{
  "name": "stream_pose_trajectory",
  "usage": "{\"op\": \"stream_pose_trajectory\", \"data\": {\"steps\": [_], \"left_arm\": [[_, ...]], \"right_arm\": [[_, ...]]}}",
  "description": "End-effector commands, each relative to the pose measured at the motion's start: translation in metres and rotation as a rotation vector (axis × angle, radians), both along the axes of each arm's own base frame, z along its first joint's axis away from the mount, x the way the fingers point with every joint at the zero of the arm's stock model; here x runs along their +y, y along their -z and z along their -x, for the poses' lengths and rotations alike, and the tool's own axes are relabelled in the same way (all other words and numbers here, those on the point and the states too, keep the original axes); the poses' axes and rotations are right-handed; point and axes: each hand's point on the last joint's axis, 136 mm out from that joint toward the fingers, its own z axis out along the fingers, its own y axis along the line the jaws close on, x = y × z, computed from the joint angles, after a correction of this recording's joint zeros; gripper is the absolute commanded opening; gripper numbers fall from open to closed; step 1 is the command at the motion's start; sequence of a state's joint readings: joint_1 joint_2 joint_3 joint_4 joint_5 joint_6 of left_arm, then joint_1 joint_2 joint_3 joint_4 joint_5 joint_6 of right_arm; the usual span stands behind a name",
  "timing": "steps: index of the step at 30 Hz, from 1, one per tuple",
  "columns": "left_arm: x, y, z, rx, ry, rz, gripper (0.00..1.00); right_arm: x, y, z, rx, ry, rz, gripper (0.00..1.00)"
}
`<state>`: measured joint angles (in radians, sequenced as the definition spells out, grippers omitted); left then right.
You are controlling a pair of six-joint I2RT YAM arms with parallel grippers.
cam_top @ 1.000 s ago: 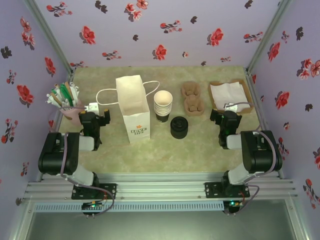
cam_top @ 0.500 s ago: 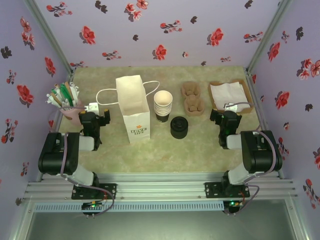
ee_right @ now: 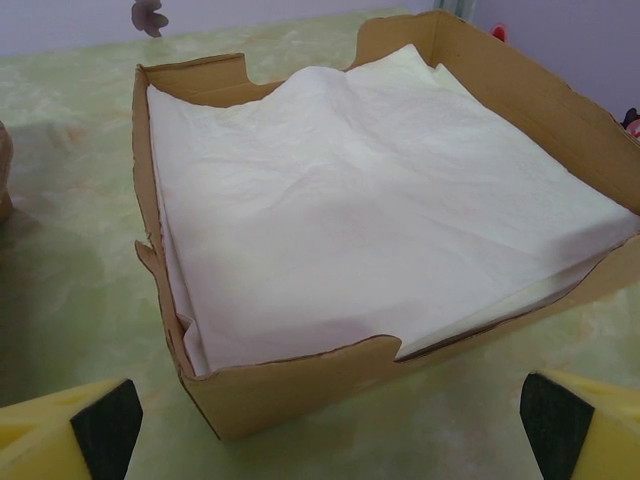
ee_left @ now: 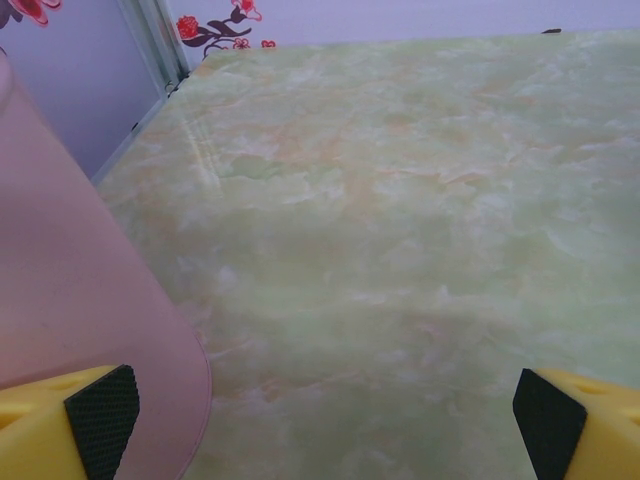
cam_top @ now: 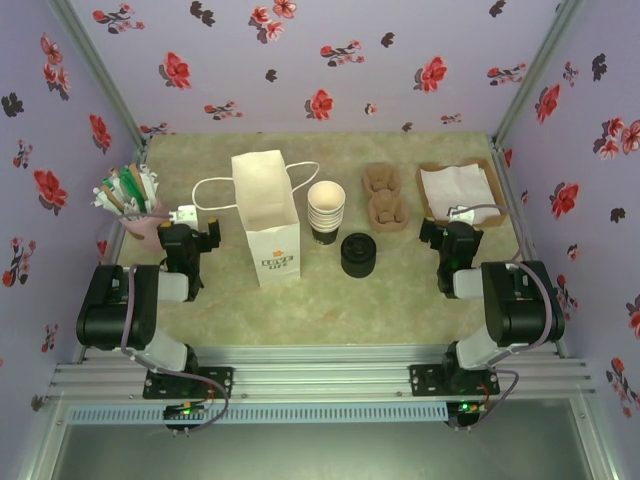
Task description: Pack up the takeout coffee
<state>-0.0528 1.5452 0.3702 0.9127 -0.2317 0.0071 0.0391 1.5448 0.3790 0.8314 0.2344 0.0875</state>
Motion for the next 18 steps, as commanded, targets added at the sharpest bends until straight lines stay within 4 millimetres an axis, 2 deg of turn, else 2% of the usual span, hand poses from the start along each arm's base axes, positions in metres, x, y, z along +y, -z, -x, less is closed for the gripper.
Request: {"op": "stream_pose_trajectory", "data": {"steps": [1,5,7,11,14,17,18], "left_arm": [[0.002,-0.018,0.007,-0.075,-0.039,-0.031,0.99],[0.007,-0.033,0.028,-0.150,-0.087,-0.048,0.99],[0.012,-0.047,0.038,-0.197,-0.119,-0.045,0.99],[0.012,-0.069,0.051,-0.196,-0.124,-0.054,0.99],[0.014,-0.090,0.063,-0.198,-0.154,0.023,0.99],[0.012,-0.109,0.076,-0.247,-0.166,0.147,0.99],[0.012,-0.110,0.083,-0.248,-0.171,0.194,0.99]], "right_arm": [[0.004,-0.018,-0.005,-0.035,-0.020,0.002,0.99],[-0.008,-0.037,0.006,-0.042,0.060,0.001,0.99],[-0.009,-0.049,0.013,-0.061,0.072,-0.003,0.99],[-0.017,-0.070,0.028,-0.122,0.136,-0.016,0.99],[-0.019,-0.086,0.039,-0.142,0.166,-0.071,0.99],[-0.012,-0.105,0.048,-0.171,0.145,-0.130,0.99],[-0.009,-0.114,0.051,-0.182,0.130,-0.147,0.99]]}}
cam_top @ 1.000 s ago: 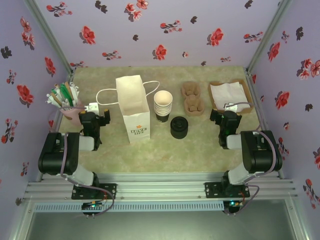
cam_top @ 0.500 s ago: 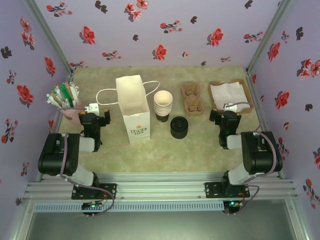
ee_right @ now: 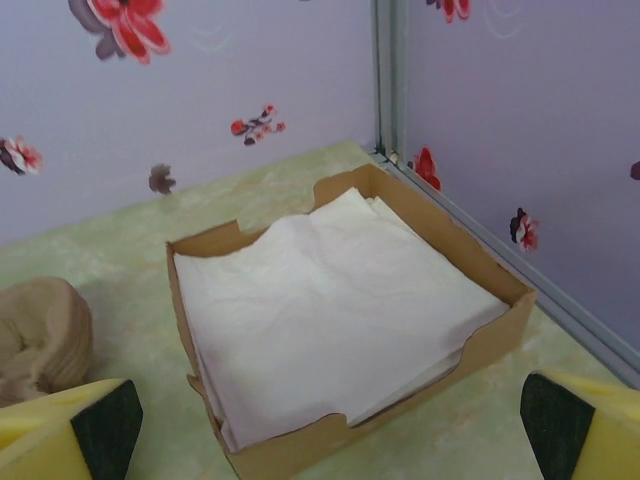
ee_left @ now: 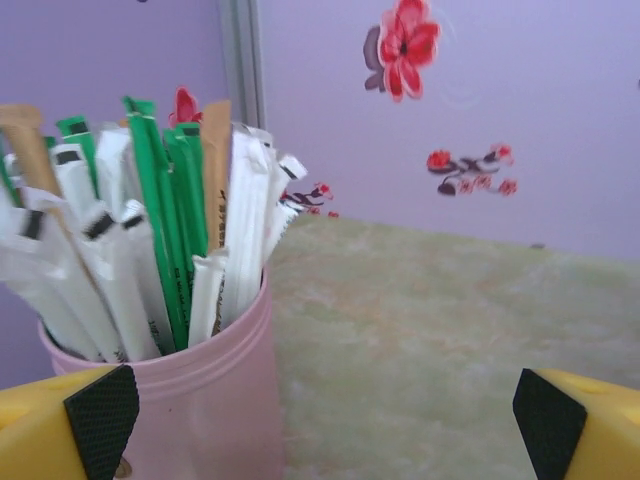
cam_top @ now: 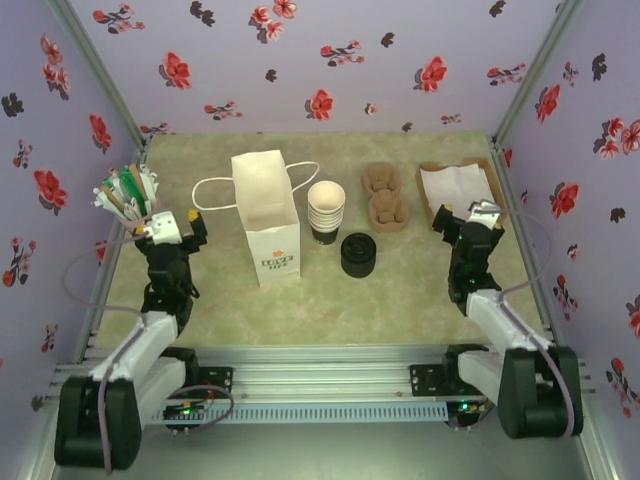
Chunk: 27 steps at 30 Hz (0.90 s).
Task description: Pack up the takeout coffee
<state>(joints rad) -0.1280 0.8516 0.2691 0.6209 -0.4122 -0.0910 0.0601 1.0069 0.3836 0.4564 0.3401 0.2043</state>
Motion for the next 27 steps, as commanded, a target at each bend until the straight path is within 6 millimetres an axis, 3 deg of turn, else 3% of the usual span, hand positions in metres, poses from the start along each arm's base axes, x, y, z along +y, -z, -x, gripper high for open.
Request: {"op": "stream_pose_trajectory", "data": {"steps": [1,7,10,12,14,20,27], "left_arm": [[0.002,0.001,0.017,0.044,-0.026,0.177,0.99],[-0.017,-0.009,0.048,0.069,0.069,0.436,0.99],[-0.040,-0.010,0.056,0.057,0.204,0.530,1.00],[-0.063,-0.012,0.061,0.066,0.350,0.515,0.99],[-0.071,-0.013,0.065,0.071,0.403,0.494,0.99],[-0.068,0.001,0.066,0.104,0.371,0.550,0.99],[-0.076,0.024,0.067,0.167,0.352,0.633,0.99]], "right_arm": [[0.010,-0.017,0.011,0.001,-0.028,-0.092,0.99],[0.024,-0.043,0.044,0.146,-0.056,-0.270,0.99],[0.032,-0.049,0.052,0.212,-0.072,-0.327,0.99],[0.029,-0.041,0.061,0.268,-0.015,-0.403,0.99],[0.043,-0.043,0.059,0.289,-0.088,-0.451,0.99],[0.091,-0.055,0.045,0.341,-0.307,-0.580,0.96],[0.148,-0.051,0.028,0.515,-0.401,-0.496,0.78]]}}
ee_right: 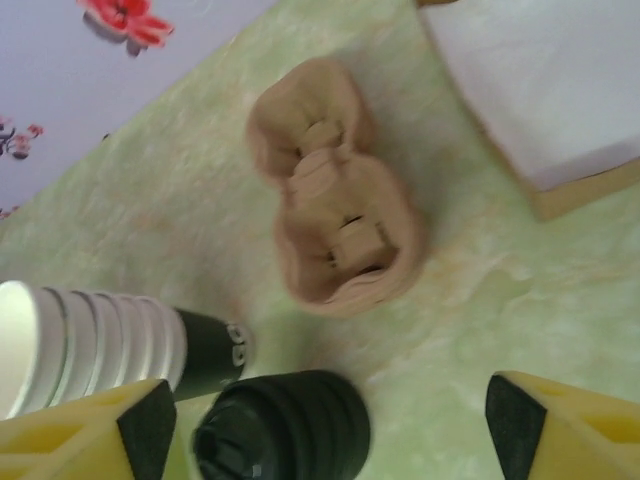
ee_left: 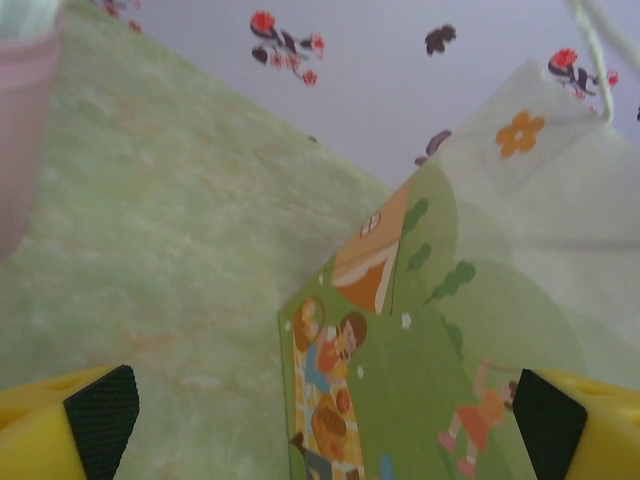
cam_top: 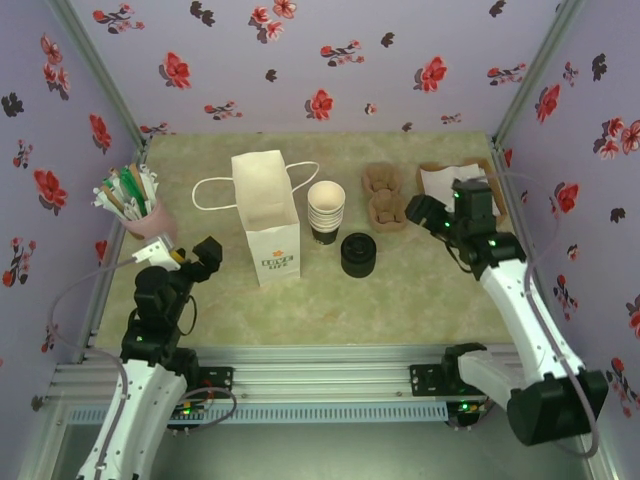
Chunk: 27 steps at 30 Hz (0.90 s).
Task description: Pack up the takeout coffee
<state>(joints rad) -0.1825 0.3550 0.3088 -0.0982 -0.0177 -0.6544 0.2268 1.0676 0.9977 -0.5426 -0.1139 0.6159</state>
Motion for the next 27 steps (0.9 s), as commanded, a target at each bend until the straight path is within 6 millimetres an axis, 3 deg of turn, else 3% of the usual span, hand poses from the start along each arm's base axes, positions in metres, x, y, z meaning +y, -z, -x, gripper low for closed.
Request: {"op": "stream_pose_trajectory", "data": {"steps": [1,13,22,27], "left_arm": [[-0.002,0.009,0.002,0.040,-0.011,0.037,0.99],[-0.001,0.023,-0.008,0.093,-0.029,0.016,0.99],[-0.004,0.028,-0.013,0.112,-0.012,0.009,0.99],[-0.005,0.031,-0.014,0.124,-0.009,0.006,0.99]], "right_arm": [[0.026,-0.005,-0.002,0.047,-0.065,0.049,0.76],[0.126,-0.009,-0.029,0.118,-0.270,0.243,0.54],[0.148,0.000,-0.046,0.164,-0.292,0.324,0.38],[0.157,0.008,-0.052,0.183,-0.306,0.316,0.36]]}}
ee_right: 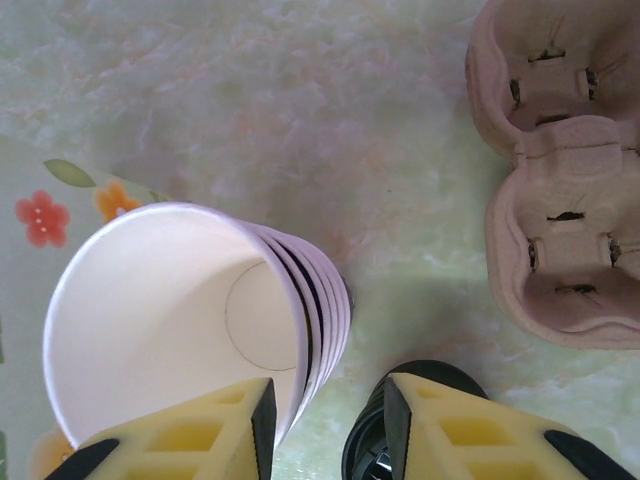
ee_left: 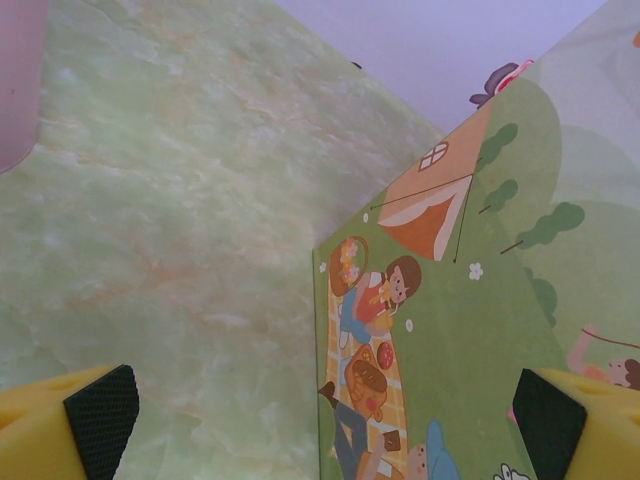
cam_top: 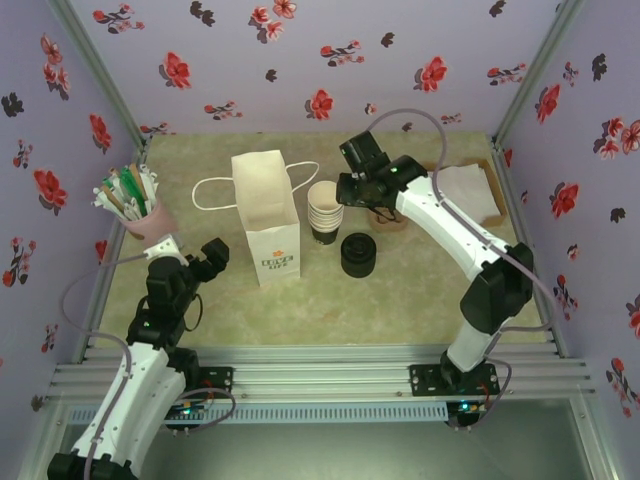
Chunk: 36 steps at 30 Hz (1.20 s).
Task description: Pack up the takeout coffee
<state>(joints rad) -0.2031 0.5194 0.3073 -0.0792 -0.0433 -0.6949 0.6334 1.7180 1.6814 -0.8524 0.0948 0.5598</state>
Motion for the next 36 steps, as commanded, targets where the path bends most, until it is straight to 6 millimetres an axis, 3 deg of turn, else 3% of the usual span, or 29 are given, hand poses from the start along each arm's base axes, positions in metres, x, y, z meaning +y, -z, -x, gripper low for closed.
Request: {"op": "stream_pose_trajectory", "data": {"steps": [1,8,15,29,36], "left_arm": [[-0.002,-0.006,-0.003,-0.026,0.007,0.004,0.99],[-0.002,-0.005,-0.003,-0.025,0.009,0.001,0.99],[-0.002,-0.005,-0.003,-0.025,0.010,0.000,0.99],[-0.002,-0.005,-0.003,-0.023,0.009,0.002,0.99],[-0.002,-0.004,-0.003,-0.020,0.010,0.002,0.99]], "right_arm": [[0.003,0.002,-0.002,0.011,-0.006,0.025,0.36],[0.012,0.007,-0.007,0.025,-0.022,0.030,0.36],[0.015,0.008,-0.009,0.029,-0.025,0.035,0.22],[0.017,0.014,-0.013,0.043,-0.026,0.048,0.21],[0.018,0.010,-0.013,0.038,-0.025,0.039,0.12]]}}
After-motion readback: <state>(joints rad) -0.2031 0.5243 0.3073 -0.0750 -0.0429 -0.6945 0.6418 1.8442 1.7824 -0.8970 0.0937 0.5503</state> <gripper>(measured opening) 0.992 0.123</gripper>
